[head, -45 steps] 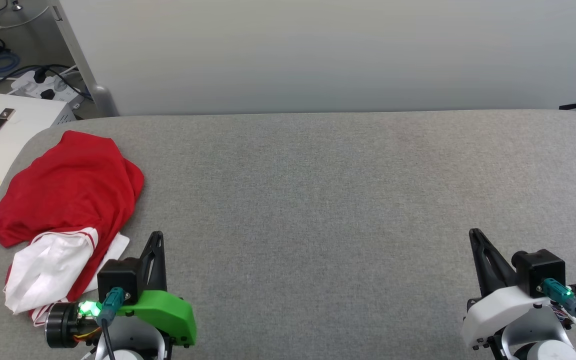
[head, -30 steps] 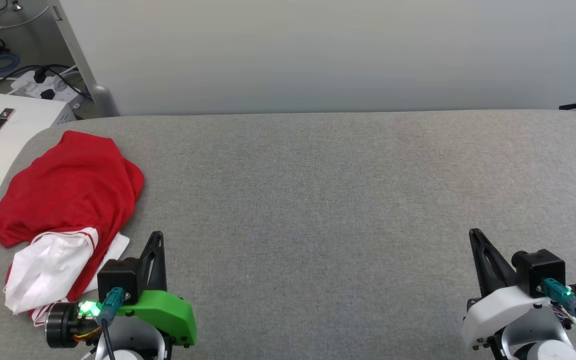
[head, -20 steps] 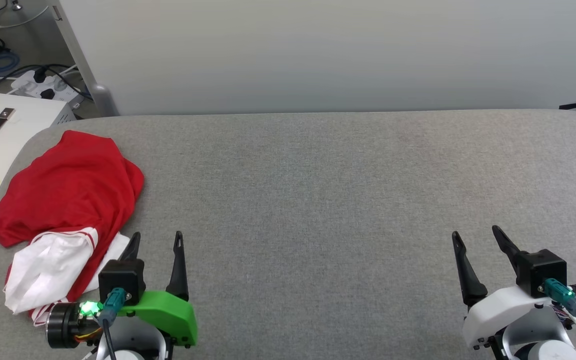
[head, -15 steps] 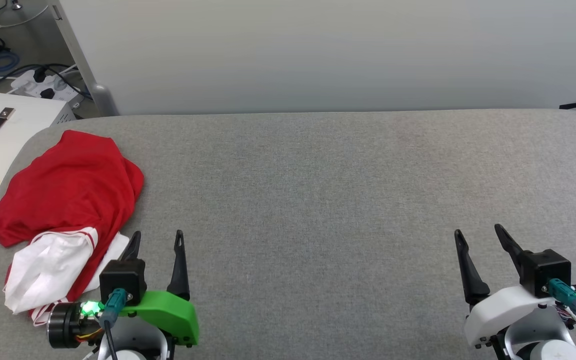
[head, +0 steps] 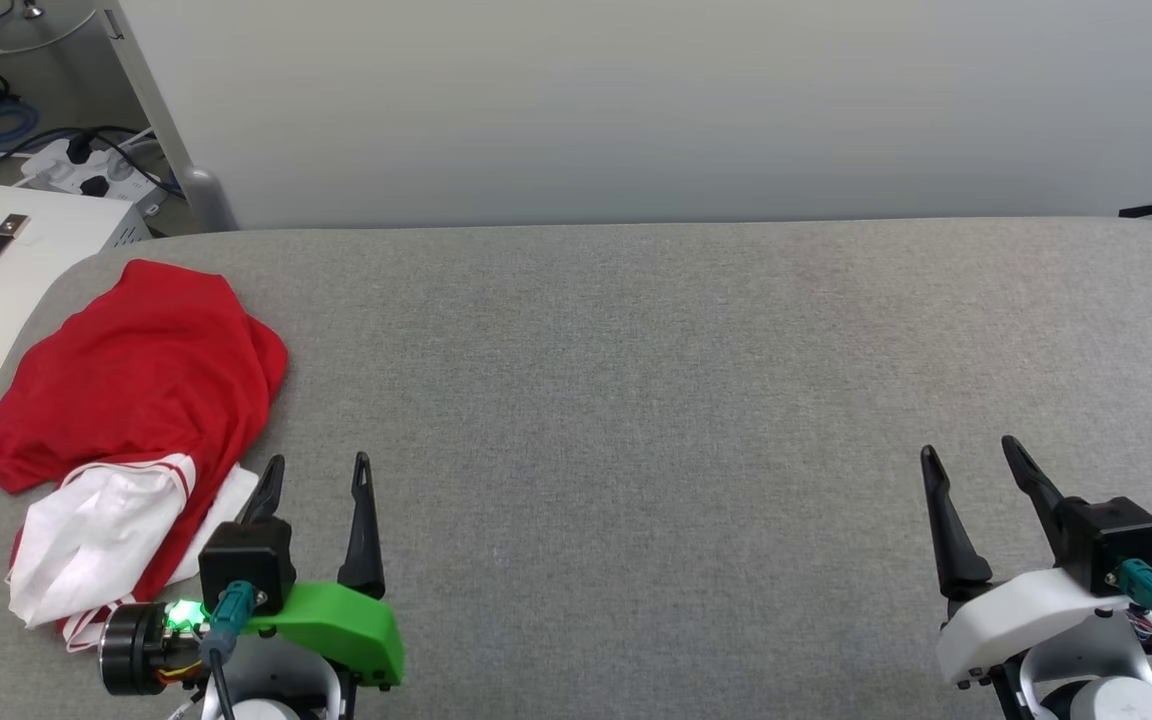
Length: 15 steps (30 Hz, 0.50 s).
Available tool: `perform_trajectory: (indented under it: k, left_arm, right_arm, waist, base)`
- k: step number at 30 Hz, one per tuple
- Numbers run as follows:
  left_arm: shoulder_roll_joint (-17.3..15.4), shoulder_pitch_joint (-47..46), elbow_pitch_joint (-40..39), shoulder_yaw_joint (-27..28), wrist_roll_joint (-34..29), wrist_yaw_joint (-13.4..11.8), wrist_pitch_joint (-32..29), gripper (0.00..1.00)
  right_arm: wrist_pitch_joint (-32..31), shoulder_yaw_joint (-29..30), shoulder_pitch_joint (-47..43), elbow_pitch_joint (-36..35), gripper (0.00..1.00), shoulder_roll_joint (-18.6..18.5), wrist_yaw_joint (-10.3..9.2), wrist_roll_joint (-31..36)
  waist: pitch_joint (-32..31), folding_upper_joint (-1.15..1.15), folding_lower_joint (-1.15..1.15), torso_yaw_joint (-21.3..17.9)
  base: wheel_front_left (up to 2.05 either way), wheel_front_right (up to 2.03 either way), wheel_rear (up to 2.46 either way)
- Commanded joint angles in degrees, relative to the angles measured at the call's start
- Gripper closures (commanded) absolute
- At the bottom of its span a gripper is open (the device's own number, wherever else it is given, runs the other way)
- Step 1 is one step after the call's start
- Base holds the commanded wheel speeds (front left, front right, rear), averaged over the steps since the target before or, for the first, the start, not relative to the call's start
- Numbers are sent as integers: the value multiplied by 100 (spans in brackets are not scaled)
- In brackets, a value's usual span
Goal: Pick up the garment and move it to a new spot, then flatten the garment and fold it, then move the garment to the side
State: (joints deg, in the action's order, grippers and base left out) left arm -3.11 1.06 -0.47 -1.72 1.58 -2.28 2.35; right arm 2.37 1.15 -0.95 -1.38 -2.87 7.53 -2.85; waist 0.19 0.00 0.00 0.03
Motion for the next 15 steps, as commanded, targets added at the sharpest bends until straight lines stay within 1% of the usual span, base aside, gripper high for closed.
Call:
perform_trajectory:
  k: [1, 15]
  left_arm:
    - [5, -21, -23, -26, 34, -56, 56, 0]
    - [7, -10, -45, -86, 104, -114, 222, 0]
  right_arm:
    - [72, 21, 2, -55, 0, -1, -1, -86]
    - [235, 24, -42, -191, 0, -1, -1, -262]
  waist:
    - [2, 0, 0, 0]
    - [9, 0, 0, -2]
  base:
    - [0, 0, 0]
    - [0, 0, 0]
